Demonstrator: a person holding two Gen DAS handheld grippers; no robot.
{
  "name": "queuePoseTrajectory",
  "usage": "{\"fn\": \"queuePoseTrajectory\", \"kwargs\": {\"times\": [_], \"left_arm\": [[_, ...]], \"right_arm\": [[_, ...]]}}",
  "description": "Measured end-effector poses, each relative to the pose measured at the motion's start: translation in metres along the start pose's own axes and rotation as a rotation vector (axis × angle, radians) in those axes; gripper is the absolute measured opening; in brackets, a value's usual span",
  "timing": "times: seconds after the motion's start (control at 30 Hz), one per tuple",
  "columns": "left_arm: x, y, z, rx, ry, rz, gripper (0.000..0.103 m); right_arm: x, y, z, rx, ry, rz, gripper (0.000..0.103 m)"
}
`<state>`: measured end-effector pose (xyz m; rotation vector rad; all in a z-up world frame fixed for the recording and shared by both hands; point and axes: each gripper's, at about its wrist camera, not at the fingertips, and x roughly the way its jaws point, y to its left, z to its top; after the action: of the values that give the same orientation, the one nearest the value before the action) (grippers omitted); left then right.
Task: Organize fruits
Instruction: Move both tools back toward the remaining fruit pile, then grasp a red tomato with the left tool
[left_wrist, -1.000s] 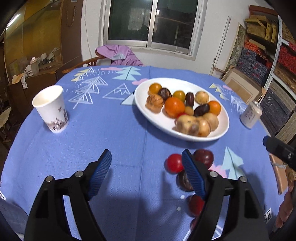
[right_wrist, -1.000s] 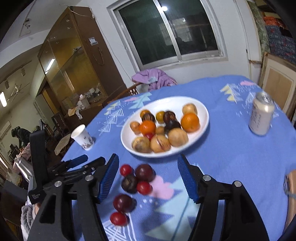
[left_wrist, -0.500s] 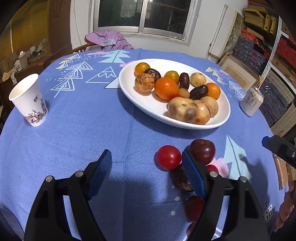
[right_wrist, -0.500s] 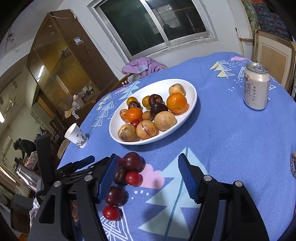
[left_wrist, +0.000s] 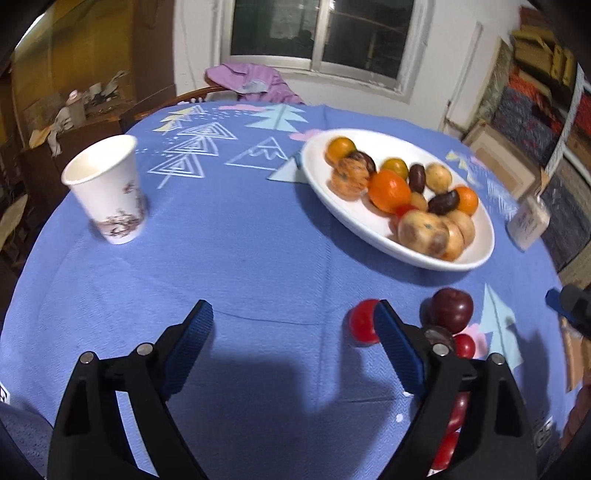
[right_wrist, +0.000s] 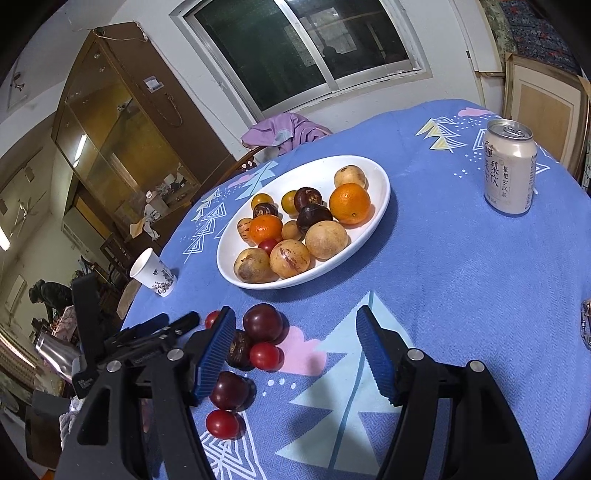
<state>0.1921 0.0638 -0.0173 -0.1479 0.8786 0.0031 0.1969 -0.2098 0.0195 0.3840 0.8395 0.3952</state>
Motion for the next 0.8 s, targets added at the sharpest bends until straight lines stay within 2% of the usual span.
{"fn": "queuePoseTrajectory", "kwargs": {"times": [0.13, 0.3, 0.37, 0.43, 0.73, 0.8], "left_arm": [[-0.013, 0.011, 0.003, -0.044, -0.025, -0.060, 0.086], [-0.007, -0.002, -0.005, -0.026, 0.015, -0.120, 0.085], [-0.003, -0.005, -0.010, -0.020, 0.037, -0.136, 0.074], [0.000, -0.006, -0.014, -0.023, 0.059, -0.157, 0.068], [0.007, -0.023, -0.018, 0.023, 0.067, -0.175, 0.068], [0.008, -0.028, -0.018, 0.032, 0.068, -0.183, 0.064]], "right_arm": [[0.001, 0.000, 0.000, 0.001, 0.003, 0.000, 0.069], [0.002, -0.001, 0.000, 0.005, 0.009, -0.001, 0.069], [0.001, -0.002, 0.000, 0.008, 0.010, 0.001, 0.069], [0.001, -0.003, 0.000, 0.011, 0.008, 0.002, 0.069], [0.001, -0.003, 0.000, 0.015, 0.009, 0.000, 0.069], [0.002, -0.003, -0.001, 0.015, 0.010, 0.000, 0.069]]}}
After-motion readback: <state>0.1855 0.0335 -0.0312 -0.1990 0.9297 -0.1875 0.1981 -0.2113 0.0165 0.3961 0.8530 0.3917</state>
